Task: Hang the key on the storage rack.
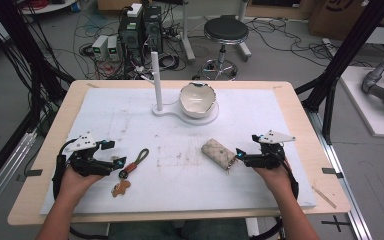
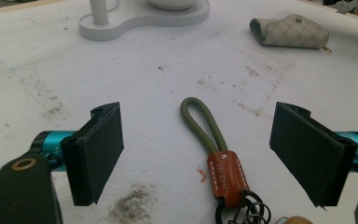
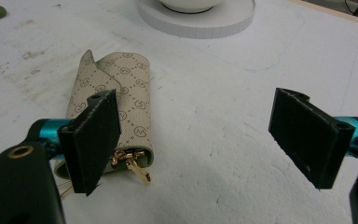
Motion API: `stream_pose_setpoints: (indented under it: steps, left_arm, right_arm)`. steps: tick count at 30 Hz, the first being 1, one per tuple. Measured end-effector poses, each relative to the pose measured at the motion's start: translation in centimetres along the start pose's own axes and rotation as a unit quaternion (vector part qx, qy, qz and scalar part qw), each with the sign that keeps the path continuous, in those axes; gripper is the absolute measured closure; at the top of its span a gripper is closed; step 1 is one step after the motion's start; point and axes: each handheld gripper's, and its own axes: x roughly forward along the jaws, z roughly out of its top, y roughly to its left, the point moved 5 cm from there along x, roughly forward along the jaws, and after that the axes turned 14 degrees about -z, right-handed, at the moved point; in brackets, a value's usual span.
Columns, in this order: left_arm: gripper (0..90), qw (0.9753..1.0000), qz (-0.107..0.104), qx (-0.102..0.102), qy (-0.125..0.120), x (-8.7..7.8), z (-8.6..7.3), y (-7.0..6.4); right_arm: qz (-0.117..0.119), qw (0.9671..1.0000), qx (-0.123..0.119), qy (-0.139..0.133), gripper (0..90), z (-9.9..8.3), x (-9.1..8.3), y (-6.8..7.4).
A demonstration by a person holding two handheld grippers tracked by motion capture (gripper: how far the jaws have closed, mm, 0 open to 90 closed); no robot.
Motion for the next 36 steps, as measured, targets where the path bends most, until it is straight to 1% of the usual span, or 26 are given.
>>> stream_pose_setpoints:
  steps: [12,13,14,15,17,19,20,21,22,23,24,25,26,29,31,33,34,35,36]
  left_arm:
    - [17.4,1.0000,0.000,-0.003,0.005,0.2,-0.1,0.0]
    - [17.4,1.0000,-0.001,-0.004,0.009,0.3,-0.1,0.0]
    - [17.4,0.9998,-0.004,-0.002,0.018,0.6,-0.3,-0.2]
    - [17.4,0.9998,-0.004,-0.002,0.018,0.6,-0.3,-0.2]
    - [17.4,0.9996,-0.009,-0.001,0.027,0.9,-0.4,-0.3]
    - [17.4,0.9992,-0.013,-0.005,0.039,1.3,-0.5,-0.3]
    - [17.4,0.9983,-0.017,-0.009,0.054,1.8,-0.8,-0.4]
    - [17.4,0.9978,-0.019,-0.012,0.062,2.0,-1.0,-0.4]
    - [17.6,0.9978,-0.019,-0.012,0.062,2.0,-1.0,-0.4]
    - [18.0,0.9972,-0.021,-0.012,0.071,2.2,-1.1,-0.4]
    - [18.5,0.9961,-0.025,-0.017,0.083,2.7,-1.4,-0.5]
    - [19.2,0.9961,-0.025,-0.017,0.083,2.7,-1.4,-0.5]
    - [20.3,0.9951,-0.028,-0.017,0.093,3.1,-1.5,-0.6]
    - [23.3,0.9944,-0.028,-0.018,0.100,3.4,-1.7,-0.6]
    - [23.8,0.9932,-0.023,-0.024,0.111,3.8,-1.9,-0.6]
    - [27.8,0.9915,-0.022,-0.027,0.125,4.0,-2.2,-0.6]
    - [29.2,0.9915,-0.022,-0.027,0.125,4.0,-2.2,-0.6]
    - [30.2,0.9913,-0.012,-0.016,0.130,4.0,-2.2,-0.7]
    - [31.9,0.9913,-0.012,-0.016,0.130,4.0,-2.2,-0.7]
  right_arm:
    - [0.002,1.0000,-0.004,0.002,17.2,0.0,0.0,0.1]
    - [0.002,1.0000,-0.004,0.002,17.2,0.0,0.0,0.1]
    - [0.002,1.0000,-0.004,0.003,17.2,0.0,0.1,0.1]
    - [0.002,1.0000,-0.004,0.003,17.2,0.0,0.1,0.1]
    - [0.002,1.0000,-0.004,0.004,17.2,-0.1,0.1,0.1]
    - [0.002,1.0000,-0.003,0.004,17.2,-0.1,0.1,0.1]
    - [0.002,1.0000,-0.004,0.005,17.2,-0.1,0.1,0.1]
    - [0.003,1.0000,-0.005,0.005,17.2,-0.1,0.1,0.1]
    - [0.003,1.0000,-0.005,0.005,17.2,-0.1,0.1,0.1]
    - [0.002,1.0000,-0.007,0.006,17.2,-0.1,0.1,0.1]
    - [0.004,0.9999,-0.006,0.008,17.2,-0.1,0.1,0.2]
    - [0.003,0.9999,-0.007,0.009,17.2,-0.1,0.1,0.2]
    - [0.003,0.9999,-0.006,0.009,17.2,-0.2,0.1,0.2]
    - [0.002,0.9999,-0.009,0.009,17.2,-0.2,0.1,0.2]
    - [0.002,0.9999,-0.010,0.009,17.2,-0.3,0.1,0.2]
    - [0.001,0.9999,-0.010,0.010,17.2,-0.4,0.0,0.1]
    - [0.003,0.9999,-0.011,0.011,17.2,-0.4,0.0,0.0]
    - [0.002,0.9999,-0.011,0.011,17.2,-0.4,0.0,0.0]
    - [0.002,0.9999,-0.009,0.011,17.2,-0.4,0.0,0.0]
